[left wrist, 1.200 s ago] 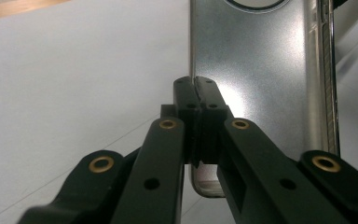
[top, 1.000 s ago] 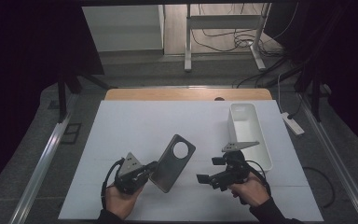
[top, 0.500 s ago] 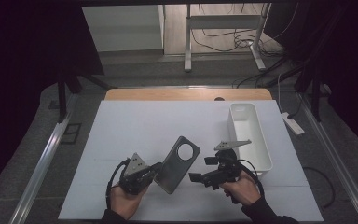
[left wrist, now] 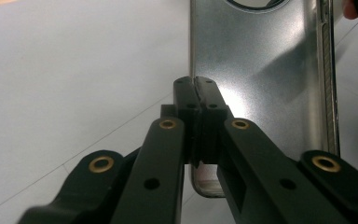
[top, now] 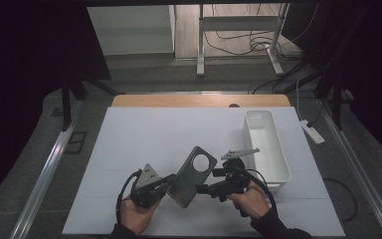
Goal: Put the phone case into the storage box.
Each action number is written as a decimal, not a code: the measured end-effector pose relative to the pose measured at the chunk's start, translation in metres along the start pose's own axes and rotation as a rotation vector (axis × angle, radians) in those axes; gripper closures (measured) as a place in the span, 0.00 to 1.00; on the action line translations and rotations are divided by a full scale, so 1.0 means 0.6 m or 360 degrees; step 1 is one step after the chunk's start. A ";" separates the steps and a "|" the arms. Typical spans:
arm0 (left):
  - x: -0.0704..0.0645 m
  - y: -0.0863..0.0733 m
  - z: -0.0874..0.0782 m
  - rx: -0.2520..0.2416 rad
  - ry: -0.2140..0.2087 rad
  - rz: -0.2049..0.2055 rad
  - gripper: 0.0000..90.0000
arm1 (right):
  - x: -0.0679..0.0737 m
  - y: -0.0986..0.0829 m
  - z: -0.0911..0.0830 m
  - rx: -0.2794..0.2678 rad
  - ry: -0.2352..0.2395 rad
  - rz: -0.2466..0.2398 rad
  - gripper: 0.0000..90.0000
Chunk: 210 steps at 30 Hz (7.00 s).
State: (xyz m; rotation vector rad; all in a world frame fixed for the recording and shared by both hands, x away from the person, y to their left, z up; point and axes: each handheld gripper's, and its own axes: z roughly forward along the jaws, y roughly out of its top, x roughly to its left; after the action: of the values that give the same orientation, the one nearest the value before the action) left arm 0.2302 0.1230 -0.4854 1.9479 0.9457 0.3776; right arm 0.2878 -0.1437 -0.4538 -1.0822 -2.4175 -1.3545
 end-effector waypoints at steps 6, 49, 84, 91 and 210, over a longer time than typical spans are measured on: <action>-0.003 0.001 0.002 -0.0003 -0.0014 -0.0005 0.99 | 0.003 0.001 0.011 0.0031 -0.0026 -0.0020 0.00; -0.009 0.002 0.003 -0.0021 -0.0055 -0.0021 0.99 | -0.013 0.006 0.030 0.0024 0.0135 0.0224 0.72; 0.020 -0.004 0.007 0.0001 -0.0183 -0.0128 0.49 | -0.016 0.006 0.021 0.0021 0.0107 0.0274 0.95; 0.036 -0.003 0.009 0.0054 -0.0252 -0.0195 0.30 | -0.012 0.007 0.014 0.0016 0.0023 0.0171 0.95; 0.010 0.004 0.033 0.0243 -0.1110 0.0083 0.94 | 0.038 0.018 0.002 0.0101 0.0228 -0.0451 0.46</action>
State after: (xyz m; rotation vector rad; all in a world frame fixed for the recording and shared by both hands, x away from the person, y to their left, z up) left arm 0.2471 0.1151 -0.4948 2.0257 0.4730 -0.3469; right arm 0.2789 -0.1277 -0.4364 -0.6208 -2.5574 -1.3692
